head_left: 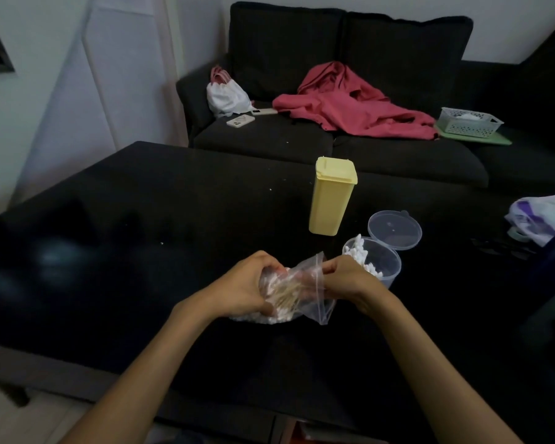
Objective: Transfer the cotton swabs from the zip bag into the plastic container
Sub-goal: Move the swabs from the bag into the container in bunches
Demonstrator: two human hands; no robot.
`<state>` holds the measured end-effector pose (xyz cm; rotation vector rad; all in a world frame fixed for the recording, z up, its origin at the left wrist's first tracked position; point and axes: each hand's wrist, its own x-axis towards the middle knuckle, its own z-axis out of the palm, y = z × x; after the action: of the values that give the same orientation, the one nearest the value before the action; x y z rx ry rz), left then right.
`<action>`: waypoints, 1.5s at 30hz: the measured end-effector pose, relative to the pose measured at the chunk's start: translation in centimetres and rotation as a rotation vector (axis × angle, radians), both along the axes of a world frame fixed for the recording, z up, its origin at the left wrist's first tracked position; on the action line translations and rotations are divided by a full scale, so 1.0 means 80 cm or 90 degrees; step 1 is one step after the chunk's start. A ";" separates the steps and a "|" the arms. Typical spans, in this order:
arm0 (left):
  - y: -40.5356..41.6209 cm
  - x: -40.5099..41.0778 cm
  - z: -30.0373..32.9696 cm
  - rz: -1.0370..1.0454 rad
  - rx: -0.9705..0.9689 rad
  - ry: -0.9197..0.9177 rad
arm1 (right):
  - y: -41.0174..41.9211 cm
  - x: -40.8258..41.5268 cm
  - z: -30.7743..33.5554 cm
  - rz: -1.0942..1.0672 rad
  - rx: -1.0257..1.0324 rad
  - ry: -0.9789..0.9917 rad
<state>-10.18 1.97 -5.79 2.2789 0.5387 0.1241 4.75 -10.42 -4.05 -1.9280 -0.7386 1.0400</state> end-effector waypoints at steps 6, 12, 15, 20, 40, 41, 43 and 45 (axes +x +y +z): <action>0.003 0.004 0.004 0.057 0.006 -0.026 | -0.010 0.007 0.020 0.038 0.028 -0.108; 0.000 0.007 0.011 0.097 -0.086 -0.070 | -0.014 0.010 0.028 0.016 0.101 -0.126; -0.005 0.008 0.013 0.090 -0.061 -0.093 | -0.014 0.007 0.028 0.030 0.102 -0.072; -0.011 0.011 0.010 0.087 -0.009 -0.125 | -0.010 0.008 0.023 0.008 0.075 -0.094; -0.005 0.011 0.019 0.091 -0.335 -0.087 | -0.025 0.010 0.078 0.031 0.247 -0.280; -0.004 0.012 0.019 0.094 -0.336 -0.092 | -0.025 0.011 0.083 0.033 0.260 -0.286; -0.004 0.013 0.019 0.106 -0.335 -0.096 | -0.027 0.016 0.091 0.042 0.262 -0.313; -0.004 0.012 0.019 0.114 -0.334 -0.097 | -0.028 0.019 0.093 0.049 0.256 -0.337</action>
<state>-9.22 1.67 -4.31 1.6955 0.6126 0.2155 6.29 -12.66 3.41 -1.8308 -1.2196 0.3675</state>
